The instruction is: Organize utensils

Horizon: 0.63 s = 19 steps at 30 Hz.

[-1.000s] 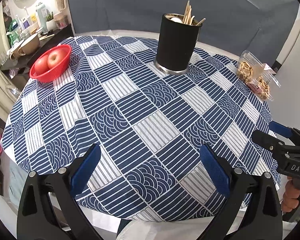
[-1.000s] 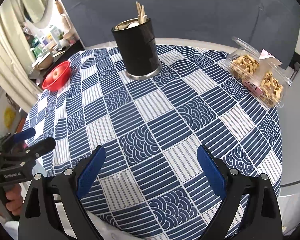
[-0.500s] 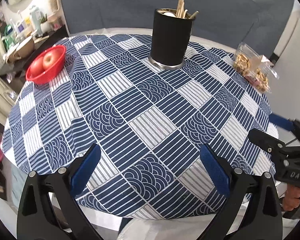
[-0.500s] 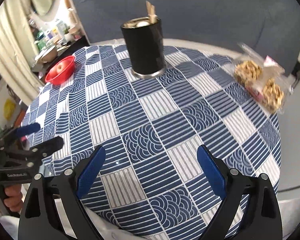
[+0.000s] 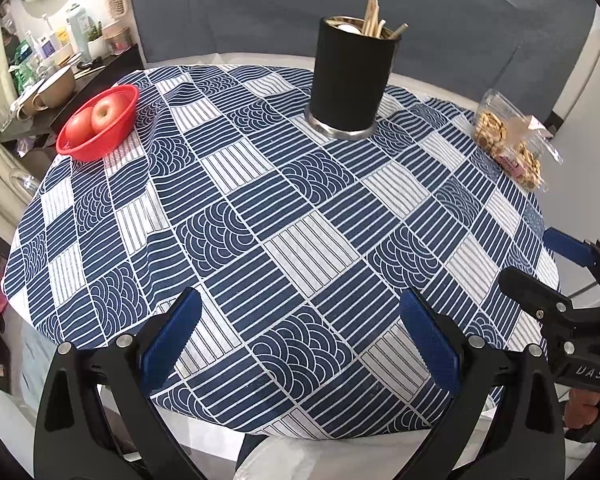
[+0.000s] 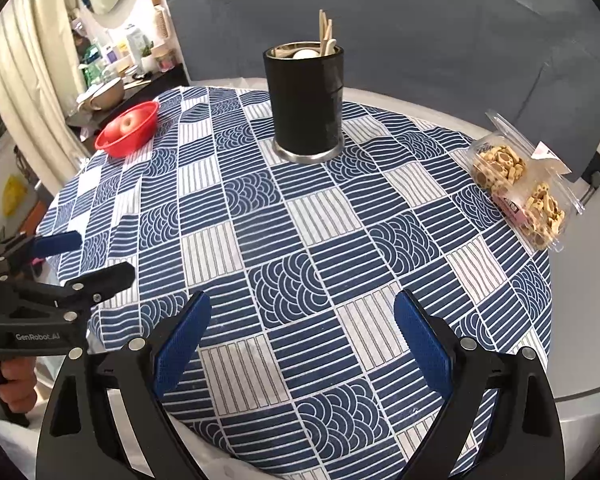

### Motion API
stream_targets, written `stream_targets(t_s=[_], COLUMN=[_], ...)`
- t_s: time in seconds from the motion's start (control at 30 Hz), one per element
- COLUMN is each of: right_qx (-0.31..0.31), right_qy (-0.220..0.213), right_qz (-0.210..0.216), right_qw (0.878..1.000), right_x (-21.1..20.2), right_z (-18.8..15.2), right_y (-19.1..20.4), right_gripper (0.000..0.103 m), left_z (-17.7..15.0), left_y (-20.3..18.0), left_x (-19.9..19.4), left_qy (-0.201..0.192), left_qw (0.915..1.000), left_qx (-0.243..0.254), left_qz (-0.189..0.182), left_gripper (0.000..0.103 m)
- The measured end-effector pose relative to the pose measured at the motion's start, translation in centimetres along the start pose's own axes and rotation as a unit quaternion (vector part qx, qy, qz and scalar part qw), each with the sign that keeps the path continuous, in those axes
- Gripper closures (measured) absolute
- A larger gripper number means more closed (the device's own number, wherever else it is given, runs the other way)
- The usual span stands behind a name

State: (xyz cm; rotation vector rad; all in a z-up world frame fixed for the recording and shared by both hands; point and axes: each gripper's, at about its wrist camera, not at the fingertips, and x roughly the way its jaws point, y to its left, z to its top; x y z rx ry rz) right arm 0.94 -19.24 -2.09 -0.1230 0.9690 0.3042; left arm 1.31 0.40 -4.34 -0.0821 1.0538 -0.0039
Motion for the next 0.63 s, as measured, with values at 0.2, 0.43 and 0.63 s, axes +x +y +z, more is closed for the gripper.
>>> stream_targets(t_s=[0.2, 0.43, 0.63], right_qx=[0.011, 0.022, 0.066], right_qy=[-0.002, 0.009, -0.004], right_qz=[-0.007, 0.006, 0.032], right_qw=[1.000, 1.000, 0.997], right_x=[-0.1, 0.0, -0.5], right_z=[0.0, -0.3, 1.1], right_y=[-0.5, -1.3, -3.1], right_gripper=[0.015, 0.015, 0.015], left_z=[0.0, 0.5, 2.5], left_y=[0.1, -0.4, -0.4], left_x=[0.2, 0.3, 0.8], left_qy=[0.004, 0.015, 0.016], left_qw=[1.0000, 0.9994, 0.9991], left_qx=[-0.002, 0.015, 0.024], left_qz=[-0.006, -0.029, -0.030], left_gripper=[0.006, 0.006, 0.006])
